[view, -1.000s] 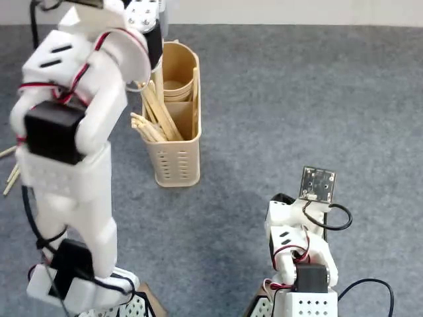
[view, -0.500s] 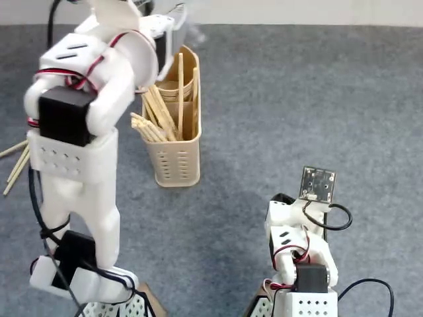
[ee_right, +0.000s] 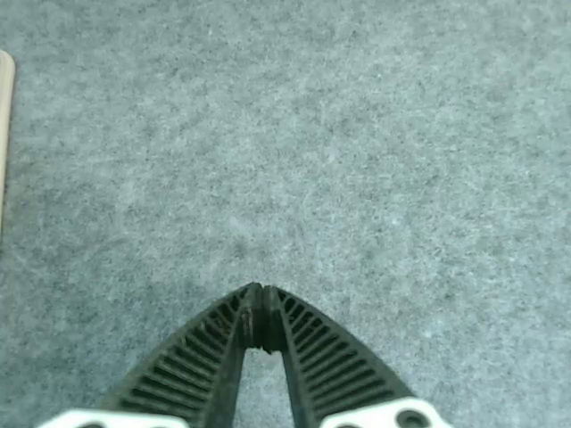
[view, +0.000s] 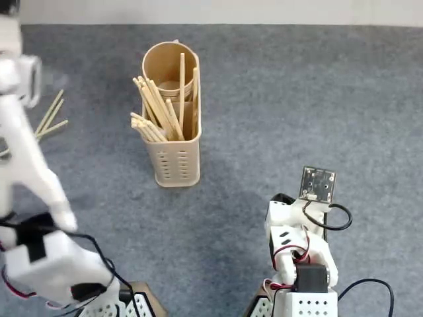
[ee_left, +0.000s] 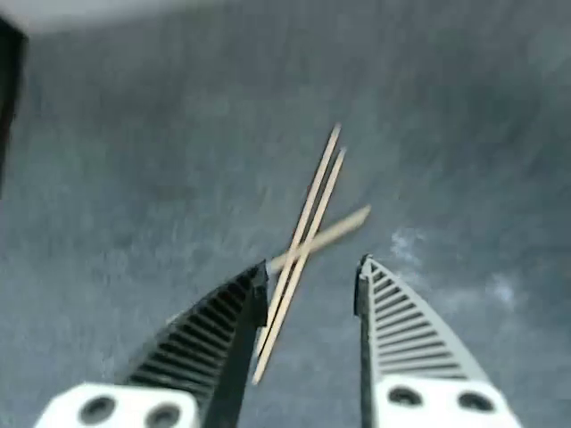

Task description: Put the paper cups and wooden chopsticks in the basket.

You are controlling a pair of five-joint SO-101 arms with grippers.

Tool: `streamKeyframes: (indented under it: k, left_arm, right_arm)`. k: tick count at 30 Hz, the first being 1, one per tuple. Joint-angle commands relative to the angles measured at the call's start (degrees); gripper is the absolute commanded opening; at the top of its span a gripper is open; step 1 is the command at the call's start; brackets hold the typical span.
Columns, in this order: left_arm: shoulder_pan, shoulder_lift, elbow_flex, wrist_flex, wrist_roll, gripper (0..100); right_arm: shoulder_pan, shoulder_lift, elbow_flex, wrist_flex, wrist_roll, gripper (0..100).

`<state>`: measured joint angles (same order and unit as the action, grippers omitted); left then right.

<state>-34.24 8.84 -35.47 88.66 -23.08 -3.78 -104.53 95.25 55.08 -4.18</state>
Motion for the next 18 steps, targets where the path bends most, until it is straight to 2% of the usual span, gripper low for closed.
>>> streamKeyframes:
  k: [1, 8, 12, 18]
  left_arm:
    - [-7.16, 6.73, 0.92, -2.11, -7.56, 19]
    - [-11.12, 19.3, 0.92, -4.92, -21.19, 19]
    - [-12.09, 23.78, 0.92, -10.64, -23.74, 19]
    - [-12.09, 28.79, 1.01, -11.34, -25.14, 19]
  right_arm:
    - [0.57, -0.04, 9.19, -0.13, 0.53, 0.5]
    - [0.57, -0.04, 9.19, -0.13, 0.53, 0.5]
    - [0.57, -0.04, 9.19, -0.13, 0.53, 0.5]
    - [0.57, -0.04, 9.19, -0.13, 0.53, 0.5]
